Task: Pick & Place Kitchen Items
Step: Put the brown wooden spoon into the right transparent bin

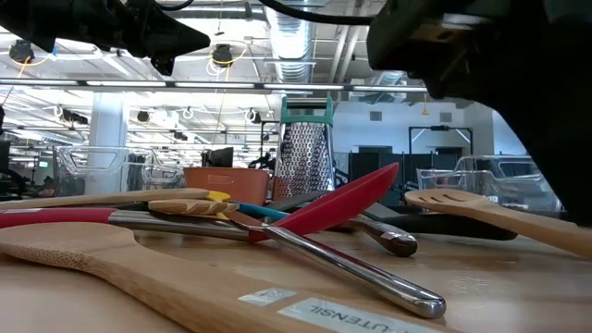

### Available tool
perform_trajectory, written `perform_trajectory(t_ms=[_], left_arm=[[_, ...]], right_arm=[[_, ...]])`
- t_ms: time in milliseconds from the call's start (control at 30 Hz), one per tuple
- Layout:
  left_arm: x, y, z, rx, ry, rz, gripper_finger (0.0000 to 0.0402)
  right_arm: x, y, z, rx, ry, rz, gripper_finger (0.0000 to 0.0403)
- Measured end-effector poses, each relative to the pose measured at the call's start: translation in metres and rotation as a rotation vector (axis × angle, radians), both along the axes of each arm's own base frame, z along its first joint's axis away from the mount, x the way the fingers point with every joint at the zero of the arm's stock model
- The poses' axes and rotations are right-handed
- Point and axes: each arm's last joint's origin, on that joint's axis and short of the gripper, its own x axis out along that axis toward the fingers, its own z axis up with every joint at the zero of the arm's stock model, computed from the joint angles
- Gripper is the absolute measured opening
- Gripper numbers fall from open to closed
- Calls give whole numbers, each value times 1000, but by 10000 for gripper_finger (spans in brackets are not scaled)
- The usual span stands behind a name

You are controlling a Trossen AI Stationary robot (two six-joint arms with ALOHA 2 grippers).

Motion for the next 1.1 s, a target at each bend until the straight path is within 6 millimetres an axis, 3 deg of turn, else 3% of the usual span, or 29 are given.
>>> perform_trajectory(t_ms=[333,500,700,1100], left_arm=[[0,0,0,0,0,0,2],[0,0,0,0,0,0,2],[0,0,0,0,0,0,2],[0,0,0,0,0,0,2]], right_arm=[[2,0,-22,34,-54,-4,142],[1,-1,-24,29,-49,-6,128],[1,-4,-24,27,-40,-9,80],[3,-7,-24,68,-18,-20,78]])
